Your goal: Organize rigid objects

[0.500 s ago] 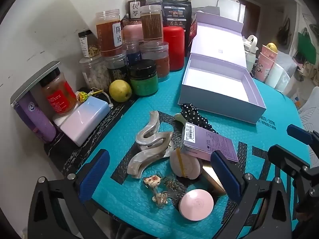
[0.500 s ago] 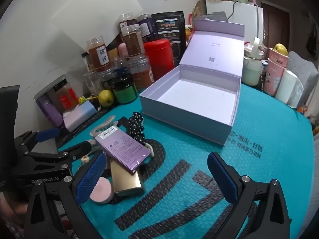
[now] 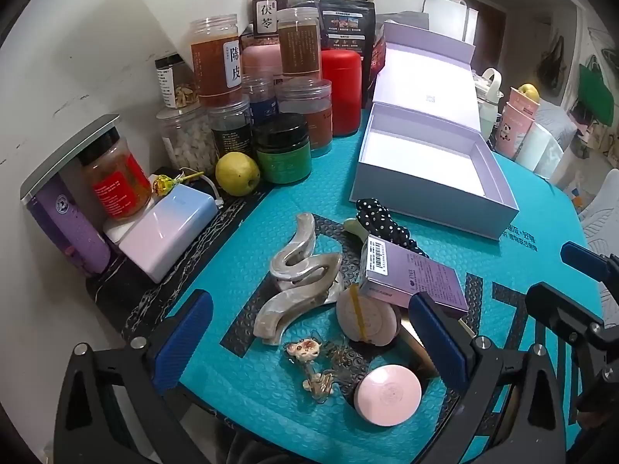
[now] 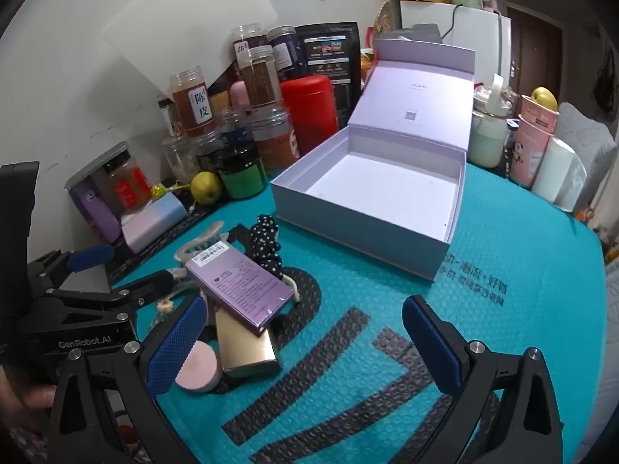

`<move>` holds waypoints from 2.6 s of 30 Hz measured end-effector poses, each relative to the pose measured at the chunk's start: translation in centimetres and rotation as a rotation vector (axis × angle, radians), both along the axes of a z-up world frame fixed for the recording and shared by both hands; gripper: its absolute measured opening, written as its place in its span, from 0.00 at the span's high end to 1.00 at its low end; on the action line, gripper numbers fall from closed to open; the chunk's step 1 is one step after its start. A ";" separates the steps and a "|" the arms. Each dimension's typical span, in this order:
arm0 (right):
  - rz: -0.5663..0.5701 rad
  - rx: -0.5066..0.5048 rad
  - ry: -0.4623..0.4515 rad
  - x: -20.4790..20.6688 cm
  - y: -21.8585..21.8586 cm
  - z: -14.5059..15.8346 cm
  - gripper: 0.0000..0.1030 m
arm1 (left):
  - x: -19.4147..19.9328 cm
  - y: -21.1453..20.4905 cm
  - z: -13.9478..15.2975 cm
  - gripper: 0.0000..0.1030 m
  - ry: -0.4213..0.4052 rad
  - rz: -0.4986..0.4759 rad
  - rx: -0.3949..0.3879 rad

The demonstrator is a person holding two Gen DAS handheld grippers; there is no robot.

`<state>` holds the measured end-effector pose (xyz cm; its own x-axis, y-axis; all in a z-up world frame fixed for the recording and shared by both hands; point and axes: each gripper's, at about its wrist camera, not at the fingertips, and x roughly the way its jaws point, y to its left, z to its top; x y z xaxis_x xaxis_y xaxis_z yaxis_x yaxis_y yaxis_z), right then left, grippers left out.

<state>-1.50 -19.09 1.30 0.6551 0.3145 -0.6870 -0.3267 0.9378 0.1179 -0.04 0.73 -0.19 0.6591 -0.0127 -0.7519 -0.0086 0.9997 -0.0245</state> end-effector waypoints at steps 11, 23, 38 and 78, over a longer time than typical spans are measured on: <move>0.005 -0.011 -0.005 -0.1 0.2 -0.1 0.00 | -0.1 0.1 -0.1 0.00 0.003 -0.009 -0.009; 0.015 -0.005 0.006 0.0 0.2 -0.3 0.00 | -0.2 0.3 -0.3 0.00 0.014 -0.012 -0.018; -0.011 0.000 0.000 -0.7 -0.4 -0.5 0.00 | -0.7 0.5 -0.3 0.00 0.016 -0.012 -0.023; 0.005 0.002 -0.007 -2.6 0.3 -0.3 0.00 | -2.7 1.3 -0.3 0.00 0.009 -0.015 -0.027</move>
